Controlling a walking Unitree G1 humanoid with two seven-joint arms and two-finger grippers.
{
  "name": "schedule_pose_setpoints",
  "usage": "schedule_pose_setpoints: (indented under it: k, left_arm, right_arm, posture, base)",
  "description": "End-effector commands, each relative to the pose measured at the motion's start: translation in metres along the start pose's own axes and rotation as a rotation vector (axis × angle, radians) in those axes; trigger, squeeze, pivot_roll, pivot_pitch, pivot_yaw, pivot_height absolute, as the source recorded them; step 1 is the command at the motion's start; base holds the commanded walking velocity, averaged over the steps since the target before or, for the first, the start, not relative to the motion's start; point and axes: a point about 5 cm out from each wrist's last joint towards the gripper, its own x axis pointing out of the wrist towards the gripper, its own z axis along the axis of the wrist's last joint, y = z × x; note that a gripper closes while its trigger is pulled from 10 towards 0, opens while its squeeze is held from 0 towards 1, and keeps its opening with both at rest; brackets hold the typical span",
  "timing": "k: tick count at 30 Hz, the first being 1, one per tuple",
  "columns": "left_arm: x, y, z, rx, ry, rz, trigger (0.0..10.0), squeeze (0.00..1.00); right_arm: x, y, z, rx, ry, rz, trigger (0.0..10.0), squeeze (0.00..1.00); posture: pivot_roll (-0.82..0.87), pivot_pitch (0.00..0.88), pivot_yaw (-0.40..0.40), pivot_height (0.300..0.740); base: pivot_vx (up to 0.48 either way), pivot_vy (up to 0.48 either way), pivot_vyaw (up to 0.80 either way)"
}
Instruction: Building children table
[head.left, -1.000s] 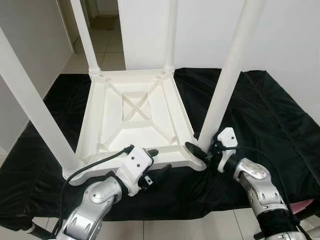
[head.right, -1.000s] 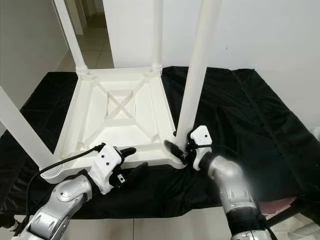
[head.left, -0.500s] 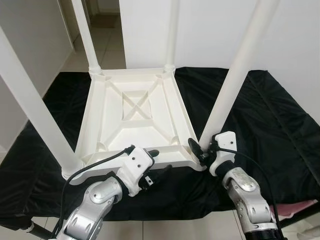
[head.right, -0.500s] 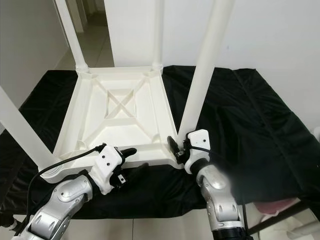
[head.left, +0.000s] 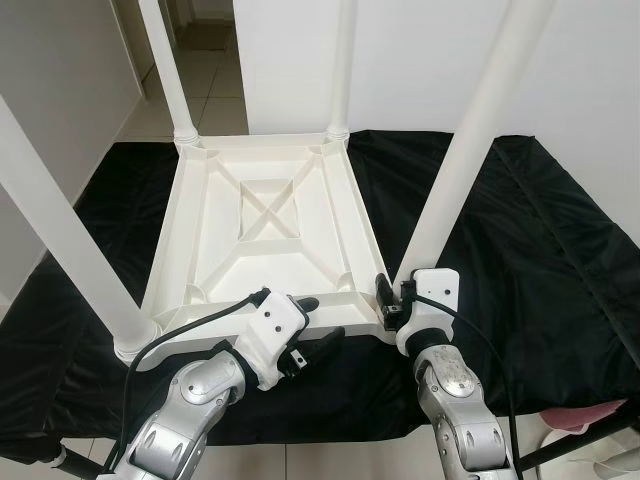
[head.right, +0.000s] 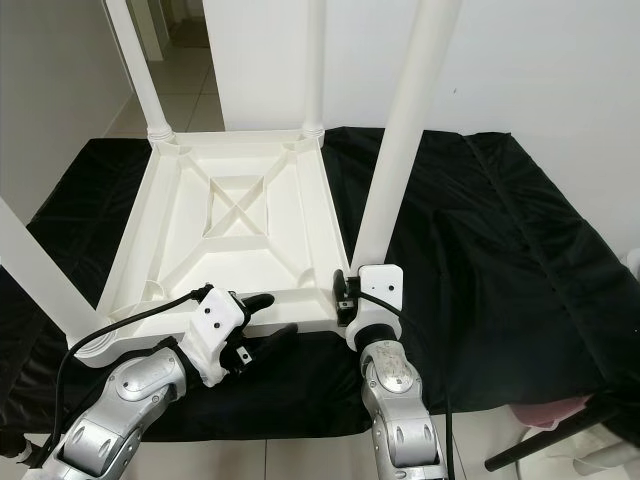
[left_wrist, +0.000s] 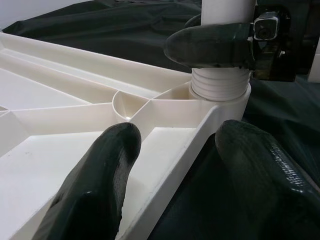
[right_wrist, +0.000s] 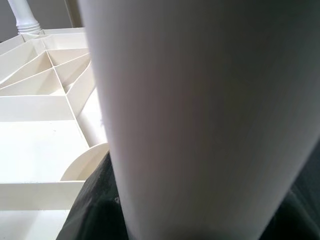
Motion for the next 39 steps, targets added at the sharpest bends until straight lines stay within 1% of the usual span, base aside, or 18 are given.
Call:
schedule_pose_setpoints:
  k: [1,6,7,9,10,14,17,18,20,21,25,26,27,29,30,31,32,39]
  left_arm:
    - [0.001,-0.001,-0.001,0.007,0.002,-0.055,10.0,0.0]
    - [0.001,0.0,0.0,0.008,0.001,-0.056,10.0,0.0]
    - [0.001,0.001,0.001,0.01,0.001,-0.057,10.0,0.0]
    - [0.001,0.001,0.001,0.011,0.002,-0.058,10.0,0.0]
    - [0.0,0.002,0.001,0.012,0.002,-0.057,10.0,0.0]
    - [0.001,0.003,0.004,0.016,-0.005,-0.062,10.0,0.0]
    - [0.001,0.003,0.004,0.015,-0.007,-0.064,10.0,0.0]
    - [0.002,0.003,0.004,0.016,-0.006,-0.065,10.0,0.0]
    - [0.002,0.003,0.004,0.016,-0.006,-0.065,10.0,0.0]
    - [0.002,0.005,0.004,0.018,-0.005,-0.066,10.0,0.0]
    - [0.003,0.005,0.005,0.019,-0.005,-0.07,10.0,0.0]
    - [0.002,0.004,0.006,0.015,-0.007,-0.081,10.0,0.0]
    - [0.002,0.003,0.006,0.011,-0.005,-0.086,10.0,0.0]
    - [0.002,0.002,0.006,0.009,-0.004,-0.089,10.0,0.0]
    - [0.002,0.002,0.006,0.012,-0.002,-0.092,10.0,0.0]
    - [0.002,0.002,0.006,0.012,-0.002,-0.092,10.0,0.0]
    - [0.002,0.001,0.006,0.014,-0.001,-0.094,10.0,0.0]
    - [0.001,0.002,0.006,0.018,0.0,-0.087,10.0,0.0]
  right_arm:
    - [-0.003,0.002,-0.006,0.075,0.041,0.03,10.0,1.0]
    - [-0.004,-0.001,0.002,0.057,0.003,0.103,10.0,1.0]
    - [-0.003,-0.004,0.004,0.049,-0.006,0.133,10.0,0.97]
    - [-0.003,-0.006,0.005,0.042,-0.013,0.155,10.0,0.97]
    - [-0.002,-0.009,0.005,0.041,-0.013,0.193,10.0,0.0]
    - [-0.001,-0.022,0.007,-0.025,-0.015,0.325,10.0,0.0]
    - [0.0,-0.027,0.007,-0.046,-0.015,0.351,10.0,0.0]
    - [0.005,-0.037,0.007,-0.082,-0.007,0.408,10.0,0.0]
    - [0.005,-0.037,0.007,-0.082,-0.007,0.408,10.0,0.0]
    - [0.012,-0.043,0.008,-0.113,-0.001,0.477,10.0,0.0]
    - [0.015,-0.044,0.009,-0.141,0.002,0.545,10.0,0.0]
    - [0.018,-0.044,0.009,-0.163,0.008,0.604,10.0,0.0]
    - [0.02,-0.044,0.008,-0.166,0.014,0.628,9.6,0.0]
    - [0.021,-0.045,0.008,-0.165,0.019,0.647,9.6,0.0]
    - [0.024,-0.044,0.006,-0.192,0.027,0.661,6.1,0.0]
    - [0.024,-0.044,0.006,-0.192,0.027,0.661,6.1,0.0]
    - [0.025,-0.043,0.004,-0.208,0.039,0.685,0.0,0.0]
    - [0.029,-0.044,0.0,-0.208,0.058,0.741,0.0,0.0]
  posture:
    - [-0.06,0.037,0.047,0.74]
    - [-0.06,0.038,0.049,0.74]
    - [-0.06,0.04,0.053,0.74]
    - [-0.06,0.04,0.053,0.74]
    - [-0.06,0.037,0.056,0.74]
    - [-0.07,0.038,0.059,0.74]
    - [-0.07,0.038,0.059,0.74]
    - [-0.07,0.037,0.061,0.74]
    - [-0.07,0.037,0.061,0.74]
    - [-0.07,0.036,0.065,0.74]
    - [-0.07,0.034,0.066,0.74]
    - [-0.06,0.035,0.067,0.74]
    - [-0.06,0.034,0.065,0.74]
    - [-0.06,0.034,0.065,0.74]
    - [-0.06,0.034,0.066,0.74]
    - [-0.06,0.034,0.066,0.74]
    - [-0.05,0.036,0.065,0.74]
    - [-0.04,0.038,0.049,0.74]
  base:
    - [0.0,0.0,0.0]
    - [0.0,0.0,0.0]
    - [0.0,0.0,0.0]
    - [0.0,0.0,0.0]
    - [0.0,0.0,0.0]
    - [0.0,0.0,0.0]
    - [0.0,0.0,0.0]
    - [0.0,0.0,0.0]
    - [0.0,0.0,0.0]
    - [0.0,0.0,0.0]
    - [0.0,0.0,0.0]
    - [0.0,0.0,0.0]
    - [0.0,0.0,0.0]
    - [0.0,0.0,0.0]
    - [0.0,0.0,0.0]
    - [0.0,0.0,0.0]
    - [0.0,0.0,0.0]
    - [0.0,0.0,0.0]
